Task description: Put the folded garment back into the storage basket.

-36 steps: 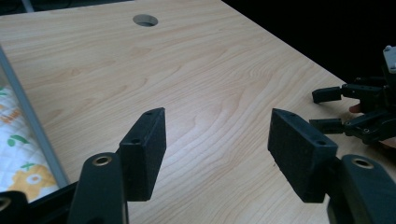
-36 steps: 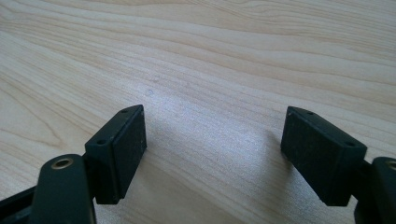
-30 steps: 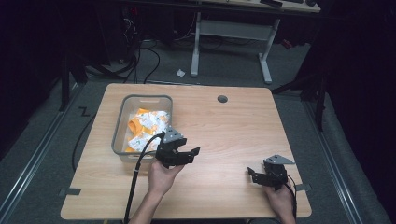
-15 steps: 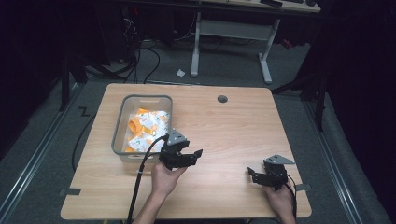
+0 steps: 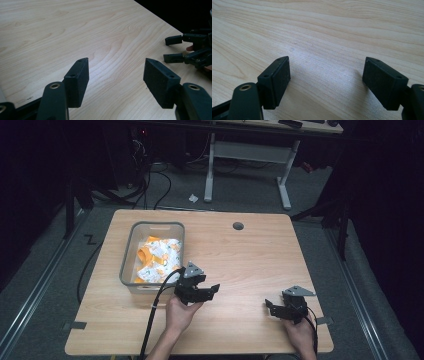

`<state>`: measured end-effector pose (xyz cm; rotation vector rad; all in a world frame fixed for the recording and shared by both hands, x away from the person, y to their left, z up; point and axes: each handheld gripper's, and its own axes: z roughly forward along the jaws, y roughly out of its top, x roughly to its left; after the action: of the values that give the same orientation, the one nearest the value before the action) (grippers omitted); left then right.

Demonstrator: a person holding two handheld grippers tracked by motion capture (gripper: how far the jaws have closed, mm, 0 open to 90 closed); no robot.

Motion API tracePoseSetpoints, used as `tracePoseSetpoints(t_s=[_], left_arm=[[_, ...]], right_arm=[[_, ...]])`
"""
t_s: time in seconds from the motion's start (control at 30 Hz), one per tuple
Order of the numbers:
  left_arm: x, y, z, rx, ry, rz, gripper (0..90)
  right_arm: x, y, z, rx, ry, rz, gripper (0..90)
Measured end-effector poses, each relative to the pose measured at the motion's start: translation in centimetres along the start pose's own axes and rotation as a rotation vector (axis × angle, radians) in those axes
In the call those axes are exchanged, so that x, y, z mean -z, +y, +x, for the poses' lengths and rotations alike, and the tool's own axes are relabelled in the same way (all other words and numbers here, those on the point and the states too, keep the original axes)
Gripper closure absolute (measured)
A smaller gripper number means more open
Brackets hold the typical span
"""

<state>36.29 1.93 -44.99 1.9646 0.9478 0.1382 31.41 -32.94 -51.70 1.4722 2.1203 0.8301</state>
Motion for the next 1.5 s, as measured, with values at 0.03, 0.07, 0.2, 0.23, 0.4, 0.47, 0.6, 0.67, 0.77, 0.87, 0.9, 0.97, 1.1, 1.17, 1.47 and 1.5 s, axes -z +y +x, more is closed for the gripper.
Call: tracePoseSetpoints(t_s=[0.03, 0.07, 0.2, 0.23, 0.4, 0.47, 0.6, 0.67, 0.77, 0.87, 0.9, 0.97, 1.1, 1.17, 1.47, 1.5], left_arm=[[-0.1, -0.1, 0.0, -0.001, -0.002, 0.001, 37.5], [-0.2, -0.2, 0.0, -0.001, -0.003, 0.002, 37.6], [-0.6, -0.6, 0.0, 0.006, -0.008, 0.011, 37.6], [-0.6, -0.7, 0.0, 0.008, -0.007, 0.014, 37.6], [-1.0, -1.1, -0.1, 0.008, -0.007, 0.022, 37.7], [-1.3, -1.3, -0.2, 0.009, -0.009, 0.028, 37.7], [-1.8, -1.7, -0.3, -0.002, 0.000, 0.055, 37.7], [-2.0, -1.9, -0.5, -0.005, 0.003, 0.059, 37.7], [-2.2, -2.1, -0.5, -0.006, 0.005, 0.061, 37.8], [-2.6, -2.5, -0.4, 0.000, 0.006, 0.072, 37.8], [-2.7, -2.7, -0.4, 0.000, 0.008, 0.075, 37.8], [-2.9, -2.9, -0.4, -0.002, 0.015, 0.085, 37.8], [-3.2, -3.2, -0.4, -0.008, 0.025, 0.092, 37.9], [-3.5, -3.5, -0.4, -0.006, 0.031, 0.093, 37.9], [-4.4, -4.8, -0.3, -0.007, 0.069, 0.108, 38.3], [-4.5, -4.9, -0.3, -0.011, 0.074, 0.111, 38.3]], right_arm=[[0.0, 0.0, 0.0, 0.000, 0.000, 0.000, 22.7], [0.0, 0.0, 0.0, 0.000, 0.000, 0.000, 22.7], [0.0, 0.0, 0.0, 0.000, 0.000, 0.000, 22.6], [0.0, 0.0, 0.0, 0.000, 0.000, 0.000, 22.6], [0.0, 0.0, 0.0, 0.000, 0.000, 0.000, 22.7], [0.0, 0.0, 0.0, 0.000, 0.000, 0.000, 22.7], [0.0, 0.0, 0.0, 0.000, 0.000, 0.000, 22.6], [0.0, 0.0, 0.0, 0.000, 0.000, 0.000, 22.7], [0.0, 0.0, 0.0, 0.000, 0.000, 0.000, 22.7], [0.0, 0.0, 0.0, 0.000, 0.000, 0.000, 22.7], [0.0, 0.0, 0.0, 0.000, 0.000, 0.000, 22.7], [0.0, 0.0, 0.0, 0.000, 0.000, 0.000, 22.7], [0.0, 0.0, 0.0, 0.000, 0.000, 0.000, 22.7], [0.0, 0.0, 0.0, 0.000, 0.000, 0.000, 22.7], [0.0, 0.0, 0.0, 0.000, 0.000, 0.000, 22.7], [0.0, 0.0, 0.0, 0.000, 0.000, 0.000, 22.6]])
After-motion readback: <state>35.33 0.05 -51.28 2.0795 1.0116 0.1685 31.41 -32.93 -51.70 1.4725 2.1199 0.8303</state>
